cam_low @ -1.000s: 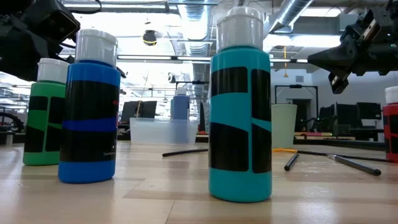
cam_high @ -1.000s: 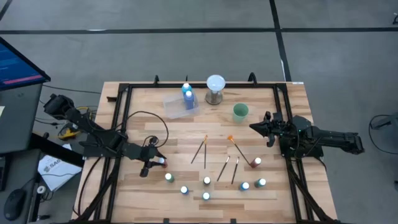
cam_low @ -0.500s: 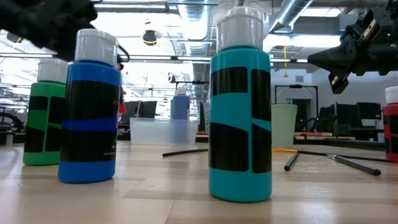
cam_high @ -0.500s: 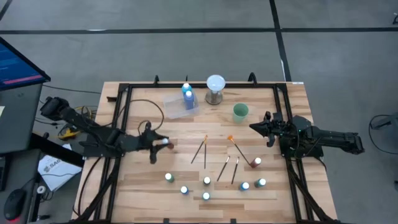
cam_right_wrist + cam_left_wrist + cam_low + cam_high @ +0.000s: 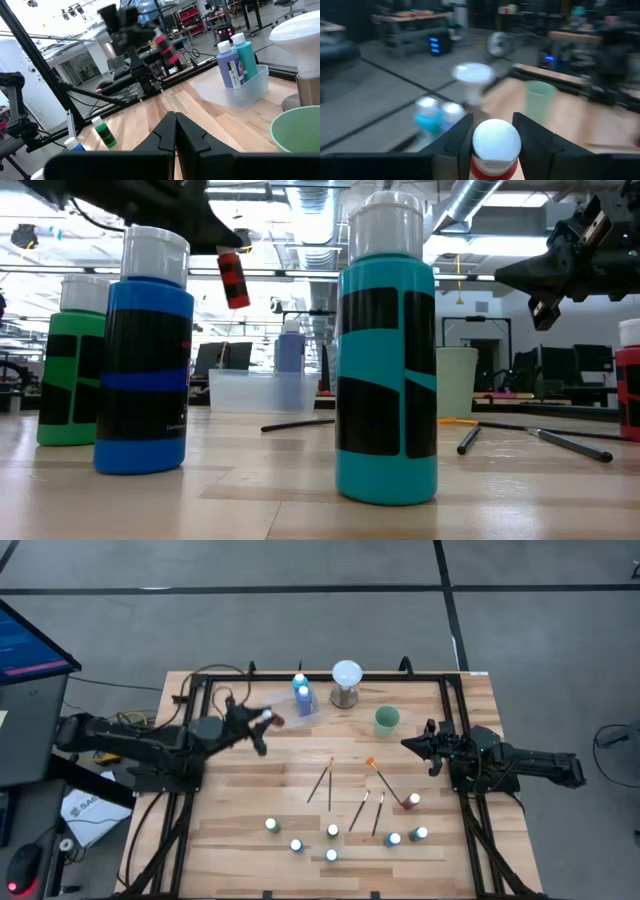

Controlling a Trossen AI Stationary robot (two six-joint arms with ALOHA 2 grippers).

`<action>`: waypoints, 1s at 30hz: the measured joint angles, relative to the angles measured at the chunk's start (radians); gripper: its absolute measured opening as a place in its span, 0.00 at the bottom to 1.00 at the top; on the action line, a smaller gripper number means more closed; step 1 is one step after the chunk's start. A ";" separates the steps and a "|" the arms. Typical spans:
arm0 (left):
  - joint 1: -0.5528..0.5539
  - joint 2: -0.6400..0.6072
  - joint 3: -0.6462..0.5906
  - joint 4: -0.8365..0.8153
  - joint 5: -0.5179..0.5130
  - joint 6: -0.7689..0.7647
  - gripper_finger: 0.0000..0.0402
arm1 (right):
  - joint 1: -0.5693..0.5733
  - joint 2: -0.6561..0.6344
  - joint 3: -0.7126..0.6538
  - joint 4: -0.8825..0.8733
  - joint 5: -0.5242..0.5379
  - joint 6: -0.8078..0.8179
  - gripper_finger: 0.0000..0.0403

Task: Pick & Place Paint Supplies
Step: Put the left small red paint bottle into the transparent bin

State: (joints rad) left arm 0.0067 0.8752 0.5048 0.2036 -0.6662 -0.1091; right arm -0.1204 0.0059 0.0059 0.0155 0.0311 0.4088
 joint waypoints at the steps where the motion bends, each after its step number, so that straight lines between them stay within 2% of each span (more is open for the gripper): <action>1: 0.034 0.007 0.014 -0.001 0.000 0.004 0.28 | 0.000 0.000 0.000 0.000 0.000 0.000 0.00; 3: 0.109 0.030 0.041 0.003 0.033 0.005 0.28 | 0.000 0.000 0.000 0.000 0.000 0.000 0.00; 9: 0.306 0.161 0.083 0.003 0.240 0.008 0.31 | 0.000 0.000 0.000 0.000 0.000 0.000 0.00; 16: 0.430 0.356 0.092 0.116 0.395 0.024 0.29 | 0.000 0.000 0.000 0.000 0.000 0.000 0.00; 21: 0.464 0.461 0.092 0.172 0.411 0.073 0.31 | 0.000 0.000 0.000 0.000 0.000 0.001 0.00; 26: 0.496 0.524 0.092 0.225 0.454 0.083 0.28 | 0.000 0.000 0.000 0.000 0.000 0.001 0.00; 30: 0.523 0.562 0.092 0.240 0.459 0.086 0.30 | 0.000 0.000 0.000 0.000 0.000 0.003 0.00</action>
State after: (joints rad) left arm 0.5298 1.4369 0.5968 0.4435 -0.2069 -0.0227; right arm -0.1207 0.0063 0.0059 0.0154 0.0311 0.4120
